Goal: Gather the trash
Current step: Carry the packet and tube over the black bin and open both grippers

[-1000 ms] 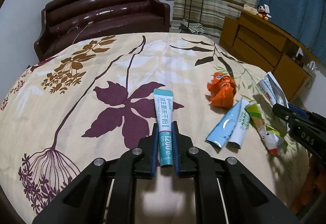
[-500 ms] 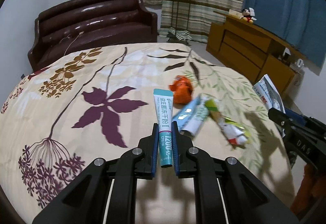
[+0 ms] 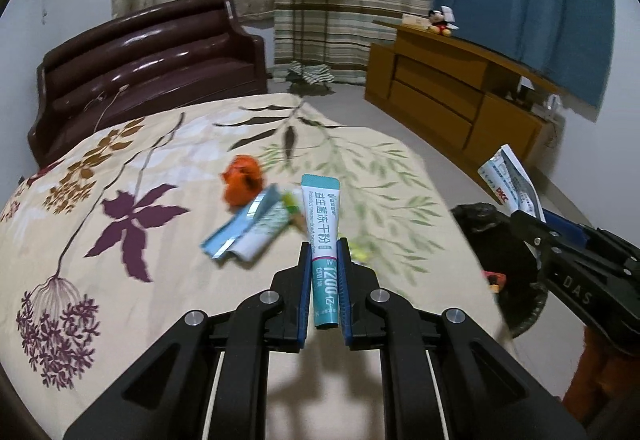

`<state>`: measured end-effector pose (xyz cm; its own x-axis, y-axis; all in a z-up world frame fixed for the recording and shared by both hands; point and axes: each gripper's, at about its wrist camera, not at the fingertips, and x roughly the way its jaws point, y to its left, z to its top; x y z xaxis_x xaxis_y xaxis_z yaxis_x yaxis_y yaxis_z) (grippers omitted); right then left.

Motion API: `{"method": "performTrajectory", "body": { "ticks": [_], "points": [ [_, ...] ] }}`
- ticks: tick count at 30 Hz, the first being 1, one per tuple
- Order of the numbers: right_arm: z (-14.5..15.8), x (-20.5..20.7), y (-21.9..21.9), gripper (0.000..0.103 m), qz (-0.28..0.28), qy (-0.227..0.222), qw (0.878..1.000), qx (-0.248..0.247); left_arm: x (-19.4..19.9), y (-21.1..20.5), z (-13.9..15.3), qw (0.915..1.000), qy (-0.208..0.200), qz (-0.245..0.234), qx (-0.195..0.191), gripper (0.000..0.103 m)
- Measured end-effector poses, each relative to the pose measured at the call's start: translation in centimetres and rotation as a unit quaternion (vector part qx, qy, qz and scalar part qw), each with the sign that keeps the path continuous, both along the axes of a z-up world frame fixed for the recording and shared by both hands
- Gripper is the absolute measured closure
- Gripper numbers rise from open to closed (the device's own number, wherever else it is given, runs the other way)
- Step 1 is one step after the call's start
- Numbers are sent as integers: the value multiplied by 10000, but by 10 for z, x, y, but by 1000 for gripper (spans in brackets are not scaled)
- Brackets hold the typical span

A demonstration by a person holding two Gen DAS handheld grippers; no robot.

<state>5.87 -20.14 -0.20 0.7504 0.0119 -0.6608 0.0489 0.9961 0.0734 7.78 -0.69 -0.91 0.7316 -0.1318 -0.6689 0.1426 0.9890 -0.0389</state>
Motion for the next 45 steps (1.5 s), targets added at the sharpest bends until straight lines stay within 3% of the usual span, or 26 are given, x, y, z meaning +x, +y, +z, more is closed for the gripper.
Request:
{"method": "performTrajectory", "body": {
  "ticks": [20, 45],
  "points": [
    [-17, -11, -89, 69, -854, 23, 9962, 158, 15, -107, -7, 9969, -116, -746, 210, 90],
    [-44, 14, -128, 69, -1269, 189, 9913, 277, 54, -165, -30, 9932, 28, -1039, 517, 89]
  ]
}}
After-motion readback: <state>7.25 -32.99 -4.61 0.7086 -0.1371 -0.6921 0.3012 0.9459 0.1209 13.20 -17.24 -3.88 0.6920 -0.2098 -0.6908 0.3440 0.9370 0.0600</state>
